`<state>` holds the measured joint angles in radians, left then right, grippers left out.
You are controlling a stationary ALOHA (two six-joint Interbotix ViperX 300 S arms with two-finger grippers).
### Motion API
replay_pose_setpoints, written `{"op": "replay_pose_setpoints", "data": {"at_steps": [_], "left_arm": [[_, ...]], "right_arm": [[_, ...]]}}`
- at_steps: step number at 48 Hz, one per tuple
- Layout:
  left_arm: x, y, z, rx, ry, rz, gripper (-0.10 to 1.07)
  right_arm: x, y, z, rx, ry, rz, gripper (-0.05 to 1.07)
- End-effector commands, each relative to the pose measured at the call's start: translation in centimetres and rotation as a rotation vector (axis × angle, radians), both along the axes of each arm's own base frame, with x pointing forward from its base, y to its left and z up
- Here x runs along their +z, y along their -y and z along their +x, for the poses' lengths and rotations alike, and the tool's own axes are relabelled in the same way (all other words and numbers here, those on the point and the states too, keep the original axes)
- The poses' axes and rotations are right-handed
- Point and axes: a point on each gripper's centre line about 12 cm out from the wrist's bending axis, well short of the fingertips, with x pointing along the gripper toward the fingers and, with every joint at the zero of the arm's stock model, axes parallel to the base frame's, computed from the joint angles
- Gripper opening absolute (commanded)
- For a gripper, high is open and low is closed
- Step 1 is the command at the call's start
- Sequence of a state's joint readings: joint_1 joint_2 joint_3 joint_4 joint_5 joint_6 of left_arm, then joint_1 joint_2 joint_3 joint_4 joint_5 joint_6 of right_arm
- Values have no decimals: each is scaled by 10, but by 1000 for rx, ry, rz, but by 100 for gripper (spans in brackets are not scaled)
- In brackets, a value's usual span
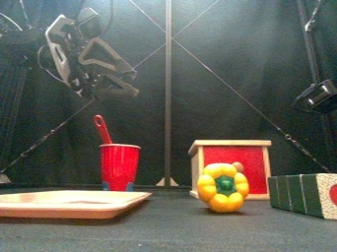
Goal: Grab carrot
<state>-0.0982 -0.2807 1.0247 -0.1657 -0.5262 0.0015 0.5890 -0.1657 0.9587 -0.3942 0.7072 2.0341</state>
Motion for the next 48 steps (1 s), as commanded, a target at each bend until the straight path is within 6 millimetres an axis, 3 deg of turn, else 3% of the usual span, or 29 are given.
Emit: {"op": "replay_pose_setpoints", "data": {"at_steps": [1, 25, 40, 48], "left_arm": [[6, -1, 1, 4, 21, -1, 85], [4, -2, 0, 6, 17, -2, 85], [5, -2, -9, 4, 23, 0, 85], [7, -2, -21, -1, 35, -3, 85]], "right_arm": [[4, -1, 3, 0, 17, 10, 91], [4, -1, 2, 3, 17, 10, 89], [6, -1, 3, 6, 25, 11, 53], [16, -2, 4, 23, 63, 21, 48]]}}
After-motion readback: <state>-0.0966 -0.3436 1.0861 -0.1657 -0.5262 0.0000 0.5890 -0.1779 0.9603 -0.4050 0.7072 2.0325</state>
